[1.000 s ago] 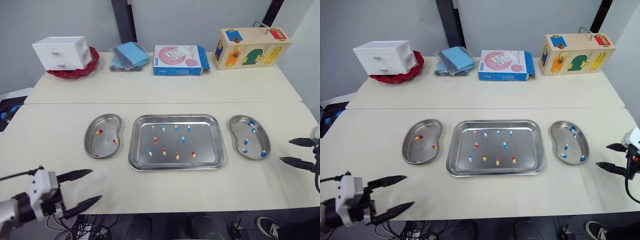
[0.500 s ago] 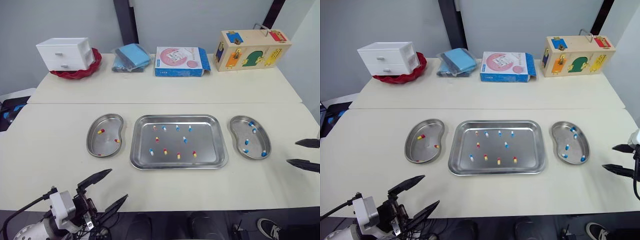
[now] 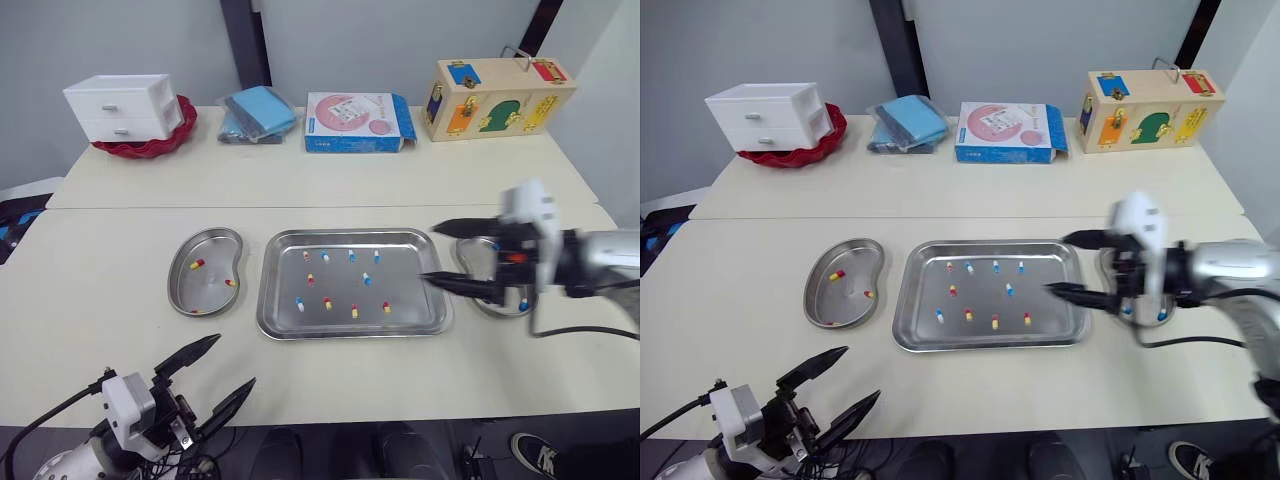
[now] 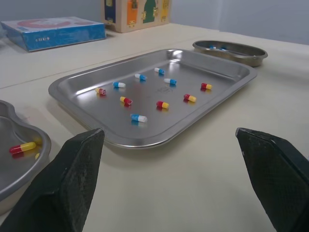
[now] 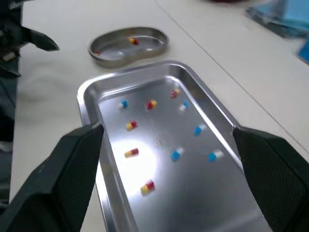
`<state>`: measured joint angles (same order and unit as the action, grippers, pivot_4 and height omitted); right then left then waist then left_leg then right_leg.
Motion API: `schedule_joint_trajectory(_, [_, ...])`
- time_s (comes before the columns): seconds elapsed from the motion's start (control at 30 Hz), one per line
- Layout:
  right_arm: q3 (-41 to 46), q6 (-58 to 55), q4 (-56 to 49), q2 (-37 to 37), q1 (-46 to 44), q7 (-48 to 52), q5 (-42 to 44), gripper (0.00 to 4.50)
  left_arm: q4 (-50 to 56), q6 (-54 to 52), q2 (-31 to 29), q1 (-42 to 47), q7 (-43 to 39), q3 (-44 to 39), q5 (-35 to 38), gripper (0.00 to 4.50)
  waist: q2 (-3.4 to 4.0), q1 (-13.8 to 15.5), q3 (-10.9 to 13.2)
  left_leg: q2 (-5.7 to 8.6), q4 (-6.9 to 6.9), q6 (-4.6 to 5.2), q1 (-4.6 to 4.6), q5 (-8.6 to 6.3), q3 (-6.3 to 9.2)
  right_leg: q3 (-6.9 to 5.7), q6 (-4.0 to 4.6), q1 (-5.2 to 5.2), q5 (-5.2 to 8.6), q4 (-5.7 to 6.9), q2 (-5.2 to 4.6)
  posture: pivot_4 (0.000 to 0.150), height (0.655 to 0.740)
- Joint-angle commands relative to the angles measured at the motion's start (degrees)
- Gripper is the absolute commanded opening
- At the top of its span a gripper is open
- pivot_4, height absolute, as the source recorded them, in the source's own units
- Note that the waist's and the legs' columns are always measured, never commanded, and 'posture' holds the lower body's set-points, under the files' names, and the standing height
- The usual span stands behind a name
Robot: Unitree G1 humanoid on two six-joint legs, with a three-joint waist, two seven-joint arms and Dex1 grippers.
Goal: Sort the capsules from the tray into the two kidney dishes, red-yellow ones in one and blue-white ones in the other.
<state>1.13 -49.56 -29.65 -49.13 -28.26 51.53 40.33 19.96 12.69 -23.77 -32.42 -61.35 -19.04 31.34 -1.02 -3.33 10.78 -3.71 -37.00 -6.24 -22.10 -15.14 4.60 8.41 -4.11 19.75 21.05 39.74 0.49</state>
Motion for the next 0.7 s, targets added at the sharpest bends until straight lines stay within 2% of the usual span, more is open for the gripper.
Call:
schedule_joint_trajectory(0.03, [-11.61,-5.18,-2.00,8.64,-6.67,-9.24,-4.42,4.47,0.47,0.33,-0.61,0.26,0.98,0.09,0.20,4.50,-0.07,0.17,-0.04,0.00,0.01,0.00,-0.02,0.00,0.02,-0.03,0.01,0.05,0.00,0.01,-0.01,0.150,0.7400])
schedule_joint_trajectory(0.1, [-20.15,-5.48,-0.11,13.91,-9.88,-12.73,-9.83,4.47,0.15,0.39,-0.77,0.62,1.32,0.18,0.22,4.50,-0.09,0.20,-0.06,-0.01,0.01,0.00,-0.28,0.00,0.09,-0.13,0.02,0.33,-0.01,0.12,-0.01,0.150,0.7400])
schedule_joint_trajectory(0.2, [-27.47,-6.26,3.95,21.67,-13.07,-16.55,-14.45,4.47,0.02,0.50,-0.86,0.82,1.81,0.39,0.23,4.50,-0.08,0.10,-0.06,-0.02,-0.01,-0.01,-0.54,0.01,0.15,-0.19,0.03,0.60,-0.01,0.22,-0.01,0.150,0.7400])
schedule_joint_trajectory(0.3, [-30.69,-6.61,9.35,27.73,-14.72,-19.53,-17.86,4.47,-0.39,0.96,-0.78,1.00,2.31,0.36,0.08,4.50,-0.08,0.06,-0.07,-0.01,-0.02,-0.02,-0.64,0.02,0.18,-0.22,0.04,0.71,-0.02,0.25,-0.02,0.150,0.7400])
schedule_joint_trajectory(0.53, [-36.94,-3.99,16.40,32.95,-16.59,-20.67,-25.50,4.47,-0.54,1.67,-0.34,0.45,3.04,0.47,-0.06,4.50,-0.11,-0.06,-0.08,-0.01,0.00,-0.02,-0.64,0.02,0.21,-0.28,0.05,0.73,-0.01,0.25,-0.03,0.150,0.7400])
schedule_joint_trajectory(0.63, [-38.46,-2.41,18.90,34.17,-16.97,-20.23,-28.14,3.92,-0.71,2.16,-0.19,0.03,3.09,0.74,-0.23,4.50,-0.11,-0.12,-0.08,-0.01,0.00,-0.02,-0.65,0.02,0.21,-0.27,0.05,0.73,-0.01,0.25,-0.03,0.150,0.7400])
schedule_joint_trajectory(0.7, [-38.75,-2.00,19.96,35.37,-17.07,-19.88,-29.00,3.32,-0.68,2.30,-0.20,-0.29,3.21,0.81,-0.19,4.50,-0.11,-0.18,-0.08,-0.01,0.00,-0.02,-0.65,0.02,0.21,-0.28,0.05,0.74,-0.01,0.25,-0.03,0.150,0.7400])
